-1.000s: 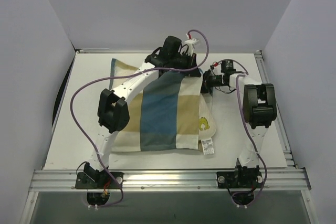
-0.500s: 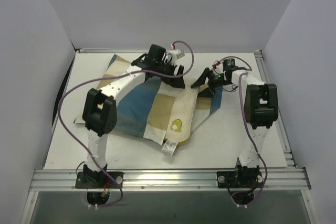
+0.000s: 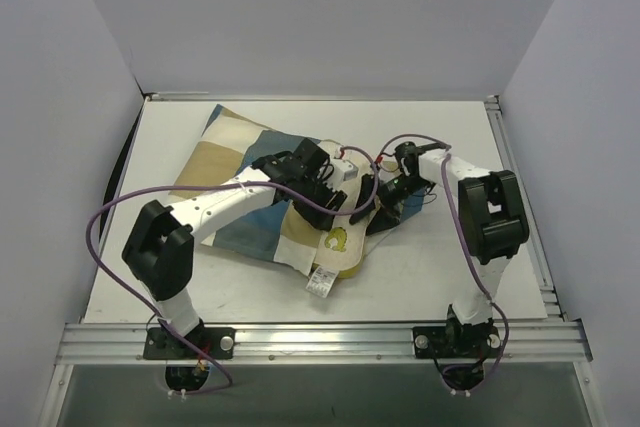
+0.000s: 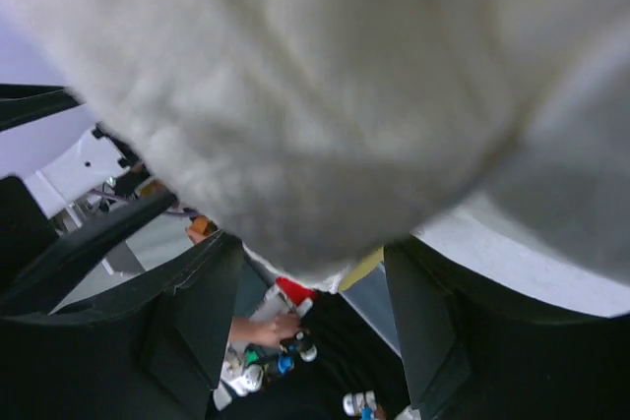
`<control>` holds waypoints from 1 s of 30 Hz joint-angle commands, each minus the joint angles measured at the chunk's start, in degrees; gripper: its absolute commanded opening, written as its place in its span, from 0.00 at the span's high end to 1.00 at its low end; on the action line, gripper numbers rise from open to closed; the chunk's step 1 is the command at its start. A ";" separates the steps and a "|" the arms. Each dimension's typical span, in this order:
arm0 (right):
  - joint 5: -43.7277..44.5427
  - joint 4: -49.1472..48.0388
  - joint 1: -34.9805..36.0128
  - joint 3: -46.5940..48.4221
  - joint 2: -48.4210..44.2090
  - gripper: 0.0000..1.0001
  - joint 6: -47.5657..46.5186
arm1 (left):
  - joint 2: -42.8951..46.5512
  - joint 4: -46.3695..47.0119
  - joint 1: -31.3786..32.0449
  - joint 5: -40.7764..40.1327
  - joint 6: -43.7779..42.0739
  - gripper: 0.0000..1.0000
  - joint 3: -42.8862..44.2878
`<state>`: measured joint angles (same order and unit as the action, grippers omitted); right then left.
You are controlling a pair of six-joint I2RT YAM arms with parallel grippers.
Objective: Put the pillow into the pillowcase
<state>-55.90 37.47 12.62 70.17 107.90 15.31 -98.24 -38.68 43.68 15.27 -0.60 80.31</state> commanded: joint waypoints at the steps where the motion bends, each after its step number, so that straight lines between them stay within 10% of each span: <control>1: -3.16 4.01 1.17 1.02 3.01 0.41 -2.57 | -1.69 -3.25 0.44 -4.28 -0.28 0.39 -0.68; 10: -6.41 1.47 1.61 5.32 4.52 0.94 2.60 | -3.81 -2.99 -0.09 9.48 -1.94 0.97 10.53; 15: -8.88 -13.18 3.28 6.47 3.20 1.00 17.28 | -5.73 -1.93 1.50 24.46 -1.86 1.00 19.43; 22: -7.29 -18.49 3.20 2.52 3.37 1.00 22.48 | -5.92 -2.81 -4.13 17.18 0.33 0.60 15.84; 26: -7.03 -17.88 0.75 -1.17 1.18 0.37 20.91 | -4.25 -2.98 -4.48 8.56 -0.19 0.14 14.96; 30: -1.95 -11.13 -4.61 -2.41 -2.95 0.34 13.54 | -3.28 -1.94 -1.68 -2.22 -0.11 0.03 14.00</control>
<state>-60.55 20.88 12.03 67.51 111.13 33.43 -104.31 -43.07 39.70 22.06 -0.56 94.76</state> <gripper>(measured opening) 0.664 0.971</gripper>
